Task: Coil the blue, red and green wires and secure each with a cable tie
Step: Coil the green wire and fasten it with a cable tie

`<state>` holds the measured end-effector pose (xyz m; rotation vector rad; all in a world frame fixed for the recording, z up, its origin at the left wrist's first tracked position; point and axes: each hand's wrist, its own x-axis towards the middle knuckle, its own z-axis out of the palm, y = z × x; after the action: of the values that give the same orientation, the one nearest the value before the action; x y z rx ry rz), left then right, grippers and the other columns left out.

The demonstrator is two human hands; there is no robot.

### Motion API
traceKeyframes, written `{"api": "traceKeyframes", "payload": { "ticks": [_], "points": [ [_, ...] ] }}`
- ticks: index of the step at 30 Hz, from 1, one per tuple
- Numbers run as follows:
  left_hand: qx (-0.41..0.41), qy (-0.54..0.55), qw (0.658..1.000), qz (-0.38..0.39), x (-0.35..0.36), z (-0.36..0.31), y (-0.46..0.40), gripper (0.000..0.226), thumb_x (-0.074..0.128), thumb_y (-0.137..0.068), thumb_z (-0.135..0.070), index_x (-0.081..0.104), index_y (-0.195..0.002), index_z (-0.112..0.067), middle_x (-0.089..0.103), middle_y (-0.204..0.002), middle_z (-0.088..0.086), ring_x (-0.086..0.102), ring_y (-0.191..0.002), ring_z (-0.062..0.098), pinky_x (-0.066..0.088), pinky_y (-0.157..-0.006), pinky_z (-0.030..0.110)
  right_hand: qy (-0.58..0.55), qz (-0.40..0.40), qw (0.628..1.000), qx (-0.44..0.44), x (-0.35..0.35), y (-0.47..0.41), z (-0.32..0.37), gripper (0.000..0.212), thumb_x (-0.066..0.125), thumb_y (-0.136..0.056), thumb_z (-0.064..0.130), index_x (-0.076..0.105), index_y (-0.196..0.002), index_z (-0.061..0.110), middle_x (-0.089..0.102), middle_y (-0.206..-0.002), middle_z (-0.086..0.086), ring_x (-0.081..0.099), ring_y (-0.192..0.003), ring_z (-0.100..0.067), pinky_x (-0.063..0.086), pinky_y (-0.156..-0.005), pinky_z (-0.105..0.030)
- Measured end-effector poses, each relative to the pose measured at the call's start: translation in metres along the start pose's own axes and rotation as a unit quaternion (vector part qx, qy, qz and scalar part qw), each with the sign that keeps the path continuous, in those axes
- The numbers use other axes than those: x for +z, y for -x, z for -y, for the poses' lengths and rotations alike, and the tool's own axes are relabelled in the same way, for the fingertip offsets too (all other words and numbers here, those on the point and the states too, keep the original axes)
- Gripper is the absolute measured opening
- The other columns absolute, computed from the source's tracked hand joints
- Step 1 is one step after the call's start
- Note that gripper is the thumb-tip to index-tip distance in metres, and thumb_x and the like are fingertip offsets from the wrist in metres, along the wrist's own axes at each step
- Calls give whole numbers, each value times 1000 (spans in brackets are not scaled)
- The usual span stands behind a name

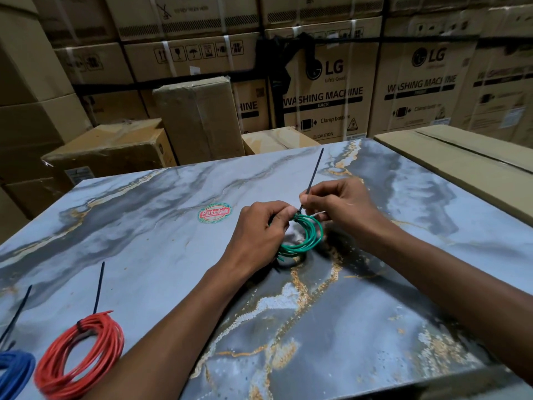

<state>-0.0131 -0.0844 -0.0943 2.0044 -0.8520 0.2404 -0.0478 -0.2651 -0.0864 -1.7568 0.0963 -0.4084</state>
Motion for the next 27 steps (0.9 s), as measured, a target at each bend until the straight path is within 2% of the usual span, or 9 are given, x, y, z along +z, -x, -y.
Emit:
{"api": "traceKeyframes", "payload": {
  "ticks": [4, 6, 10, 13, 16, 18, 21, 24, 27],
  "points": [
    [7, -16, 1000, -13, -4, 0, 1, 31, 57, -100, -23, 64, -71, -12, 53, -57, 2, 42, -54, 12, 35, -55, 32, 84, -1, 994, -70, 5, 1, 1, 5, 75, -89, 12, 78, -86, 10, 76, -74, -6, 74, -71, -19, 61, -67, -35],
    [-5, -46, 999, 0, -4, 3, 1, 29, 58, -98, -23, 64, -72, -13, 56, -56, 2, 45, -54, 13, 36, -55, 33, 83, 7, 993, -85, 4, 3, 4, 5, 75, -89, 12, 78, -86, 10, 75, -73, -7, 73, -72, -23, 61, -69, -38],
    [-23, -83, 996, 14, -1, 2, -1, 28, 61, -96, -19, 64, -69, -23, 48, -47, -7, 41, -49, 10, 27, -48, 18, 24, 16, 997, -70, 2, 7, 13, 5, 75, -88, 4, 79, -85, 4, 73, -75, -16, 66, -66, -20, 57, -63, -28],
    [-49, -70, 996, 23, 0, -1, -1, 24, 59, -95, -24, 71, -77, -14, 49, -51, 2, 38, -50, 10, 30, -52, 24, -43, 29, 998, -37, 4, 11, 19, 7, 72, -87, -4, 78, -82, -2, 71, -73, -19, 63, -64, -14, 52, -61, -21],
    [-93, 6, 995, 34, 1, -2, -1, 32, 52, -86, -37, 73, -79, -14, 50, -60, 15, 39, -55, 15, 32, -57, 31, -138, 54, 989, 27, 3, 12, 22, 8, 72, -85, -7, 78, -83, -2, 72, -74, -12, 65, -67, -14, 53, -62, -21],
    [-100, 27, 994, 37, 2, -2, -1, 34, 51, -83, -39, 73, -78, -14, 47, -59, 15, 38, -56, 18, 32, -57, 35, -163, 74, 982, 59, 1, 12, 23, 5, 73, -85, -4, 77, -88, -4, 71, -74, -12, 65, -67, -15, 54, -64, -21],
    [-105, 8, 994, 25, 3, 2, 2, 32, 53, -87, -39, 71, -76, -16, 54, -59, 14, 50, -54, 22, 45, -59, 42, -141, 80, 985, 63, 0, 10, 20, 6, 76, -86, 1, 77, -89, -3, 72, -77, -13, 66, -67, -15, 55, -62, -20],
    [-85, 16, 996, 13, 3, 5, 4, 37, 54, -96, -37, 62, -69, -14, 50, -57, 3, 45, -50, 11, 44, -57, 38, -51, 29, 998, 6, -2, 7, 13, 6, 75, -90, 10, 78, -90, 4, 75, -81, -13, 68, -71, -12, 54, -63, -19],
    [-81, 48, 995, 7, 4, 1, 5, 38, 54, -101, -35, 61, -66, -23, 53, -60, -1, 49, -50, 11, 50, -45, 40, 14, 22, 999, -20, 1, 6, 7, 10, 70, -96, 16, 74, -94, 7, 76, -83, -9, 68, -69, -8, 51, -58, -18]
  ]
}}
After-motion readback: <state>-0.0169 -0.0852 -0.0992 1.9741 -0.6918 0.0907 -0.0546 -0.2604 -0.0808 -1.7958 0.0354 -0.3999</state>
